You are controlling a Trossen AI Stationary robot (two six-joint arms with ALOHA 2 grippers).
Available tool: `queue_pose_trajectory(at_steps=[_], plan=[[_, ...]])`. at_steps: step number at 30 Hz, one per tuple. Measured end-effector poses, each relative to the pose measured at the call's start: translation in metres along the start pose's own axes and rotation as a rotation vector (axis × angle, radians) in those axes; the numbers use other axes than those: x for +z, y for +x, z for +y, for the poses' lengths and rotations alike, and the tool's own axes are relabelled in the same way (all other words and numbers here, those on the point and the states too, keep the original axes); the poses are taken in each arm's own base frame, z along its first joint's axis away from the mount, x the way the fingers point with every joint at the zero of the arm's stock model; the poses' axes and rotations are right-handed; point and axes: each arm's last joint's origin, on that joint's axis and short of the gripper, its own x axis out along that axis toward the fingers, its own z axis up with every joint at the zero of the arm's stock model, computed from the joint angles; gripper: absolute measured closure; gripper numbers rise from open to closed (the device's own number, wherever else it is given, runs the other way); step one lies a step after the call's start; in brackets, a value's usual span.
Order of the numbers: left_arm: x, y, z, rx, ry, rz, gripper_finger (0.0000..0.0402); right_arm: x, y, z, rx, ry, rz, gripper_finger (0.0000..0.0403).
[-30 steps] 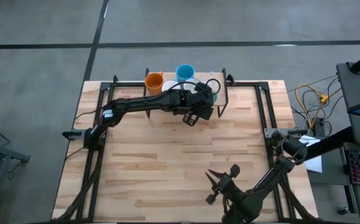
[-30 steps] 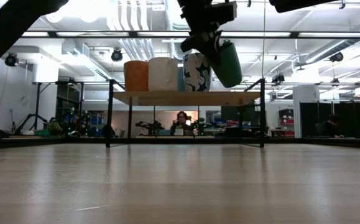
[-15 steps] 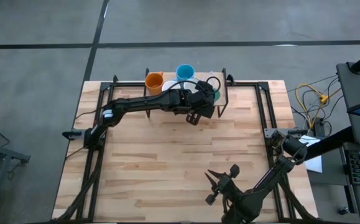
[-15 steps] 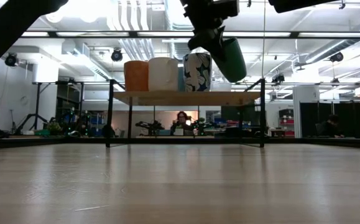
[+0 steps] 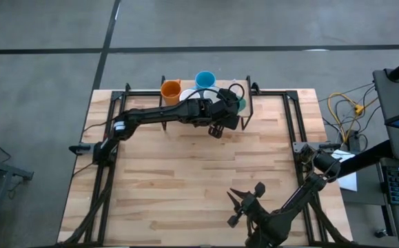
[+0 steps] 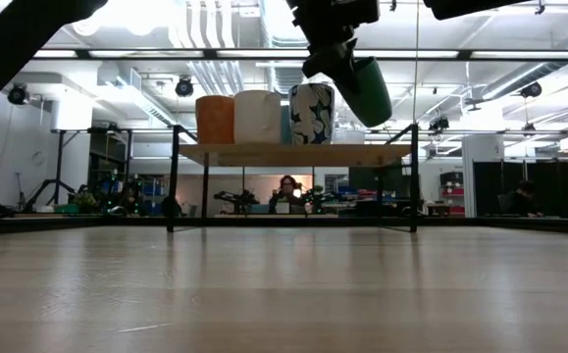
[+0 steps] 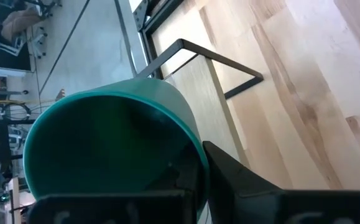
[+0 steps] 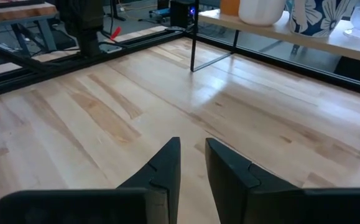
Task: Stack small to large cups/mugs on shelf
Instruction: Put the green mug on the shelf
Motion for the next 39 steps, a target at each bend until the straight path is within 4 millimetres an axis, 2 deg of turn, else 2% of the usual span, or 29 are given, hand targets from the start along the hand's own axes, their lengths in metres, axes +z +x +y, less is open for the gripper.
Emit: queue_pose_trajectory(at_steps=[10,20,24,39], plan=[[-0.0016,0.0002,-0.0003,0.028,0.017,0.043,0.0402,0.0009,-0.0004,0.0013,0.004,0.011,0.001,0.0335],[0.0037,-0.0004,-0.0079,0.068,0.179,0.079,0.0402,0.0007,-0.0005,0.0023,0.009,0.018,0.001,0.0335],[0.0062,-0.001,-0.0058,0.118,0.066,0.077,0.0402,0.0007,-0.0005,0.0025,0.01,0.021,0.001,0.0335],[0.0052,-0.0011,-0.008,0.08,-0.005,0.063,0.0401,0.0007,-0.0015,0.0045,0.021,0.046,0.002,0.0335]])
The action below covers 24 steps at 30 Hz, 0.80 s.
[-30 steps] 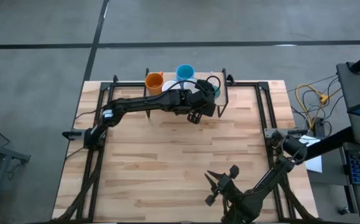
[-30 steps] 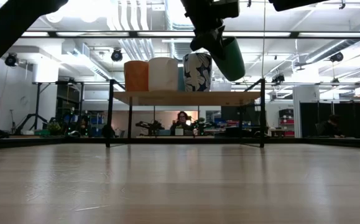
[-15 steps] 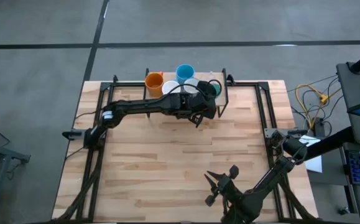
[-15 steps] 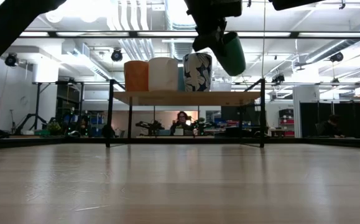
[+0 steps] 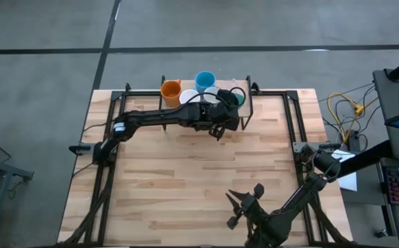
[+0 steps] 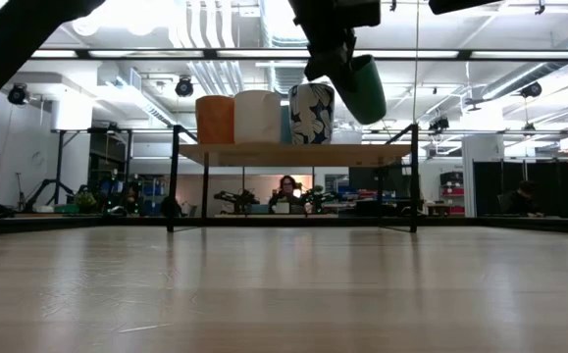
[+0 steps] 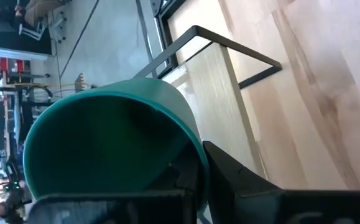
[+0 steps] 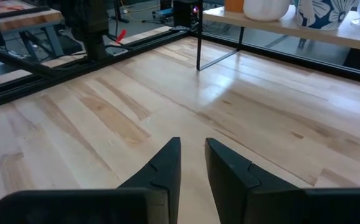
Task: Stack small to large cups/mugs on shelf
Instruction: Put the green mug on the shelf
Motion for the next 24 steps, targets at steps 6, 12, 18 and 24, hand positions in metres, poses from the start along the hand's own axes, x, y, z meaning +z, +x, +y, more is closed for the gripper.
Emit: queue_pose_trajectory(at_steps=[6,12,18,24], plan=[[0.001,-0.001,-0.001,0.001,0.023,-0.001,0.0401,0.0,0.0,0.001,0.003,0.008,0.0,0.0335],[0.009,-0.007,-0.006,0.009,0.05,-0.029,0.0401,0.0,0.0,0.001,0.005,0.014,0.001,0.0335],[0.018,-0.011,-0.007,0.039,0.043,-0.077,0.0401,-0.001,-0.001,0.002,0.009,0.018,0.001,0.0335],[0.019,-0.013,-0.01,0.029,0.061,-0.079,0.0401,-0.001,-0.003,0.002,0.018,0.027,0.002,0.0335]])
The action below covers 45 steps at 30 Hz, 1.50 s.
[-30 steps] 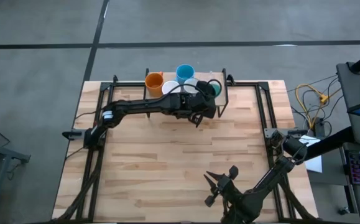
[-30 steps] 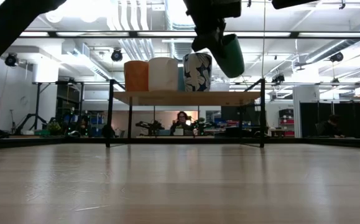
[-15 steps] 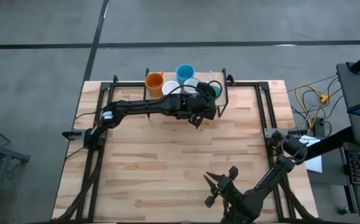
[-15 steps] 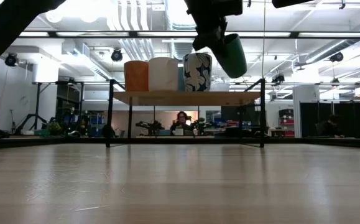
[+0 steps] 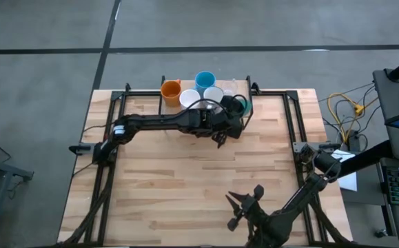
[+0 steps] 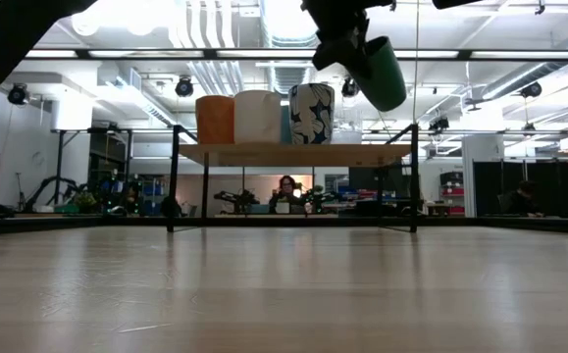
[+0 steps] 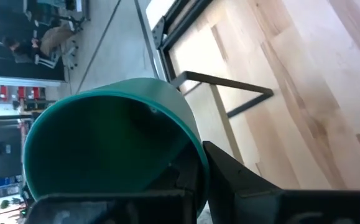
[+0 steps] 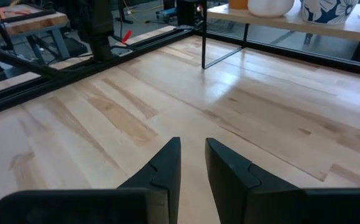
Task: Stack small to large cups/mugs on shelf
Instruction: Put the green mug on the shelf
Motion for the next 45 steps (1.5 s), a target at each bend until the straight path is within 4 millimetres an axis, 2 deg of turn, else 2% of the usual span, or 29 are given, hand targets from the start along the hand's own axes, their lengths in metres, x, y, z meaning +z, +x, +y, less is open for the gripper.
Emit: queue_pose_trajectory(at_steps=[17,28,37,45], plan=[[-0.004,0.003,-0.005,-0.009,0.001,0.047,0.0401,-0.001,-0.002,0.003,0.018,0.041,0.003,0.0335],[-0.006,0.004,-0.003,-0.009,-0.026,0.05,0.0329,-0.002,-0.003,0.005,0.027,0.06,0.004,0.0335],[-0.023,0.019,0.011,0.022,-0.059,0.096,0.0327,-0.004,-0.009,0.007,0.052,0.082,0.009,0.0335],[-0.024,0.02,0.012,0.034,-0.055,0.112,0.0327,-0.005,-0.012,0.008,0.061,0.081,0.01,0.0335]])
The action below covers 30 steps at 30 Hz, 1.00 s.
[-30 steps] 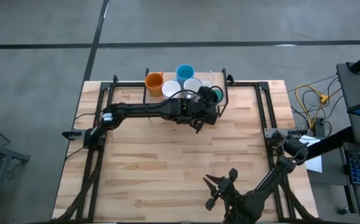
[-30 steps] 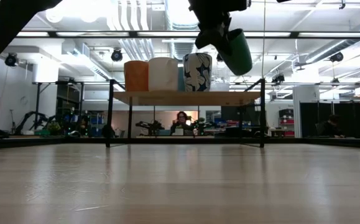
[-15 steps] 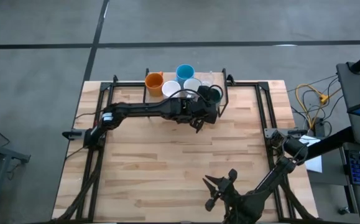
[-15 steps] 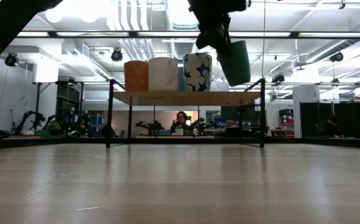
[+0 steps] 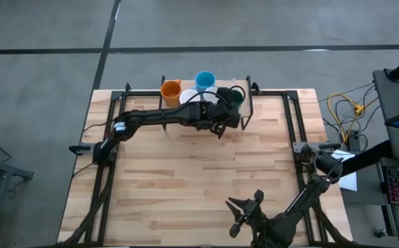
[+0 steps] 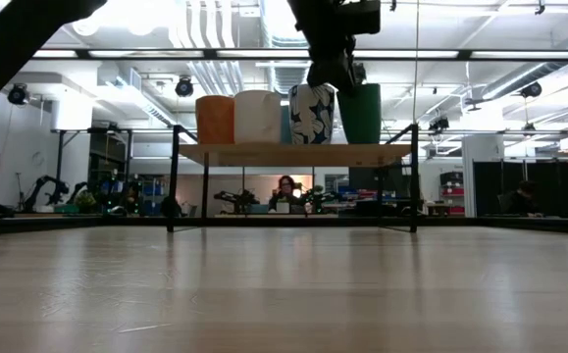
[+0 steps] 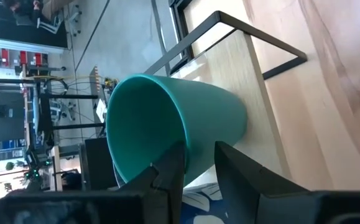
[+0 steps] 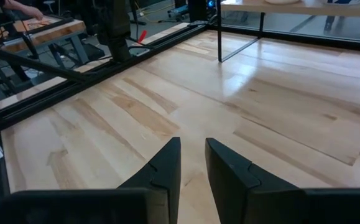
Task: Stack small to large cups/mugs on shelf
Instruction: Put the green mug on the shelf, then return to Home Position
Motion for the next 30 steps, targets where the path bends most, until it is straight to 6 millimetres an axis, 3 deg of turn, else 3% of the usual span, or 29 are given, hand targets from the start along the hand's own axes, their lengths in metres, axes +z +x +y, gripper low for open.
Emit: queue_pose_trajectory(at_steps=[18,30], plan=[[0.002,-0.003,0.002,0.061,0.055,0.03,0.0326,0.0,0.0,0.0,0.0,-0.01,0.0,0.0335],[0.005,-0.033,0.022,0.193,0.012,0.022,0.0326,0.0,0.0,0.0,0.0,-0.009,0.0,0.0335]])
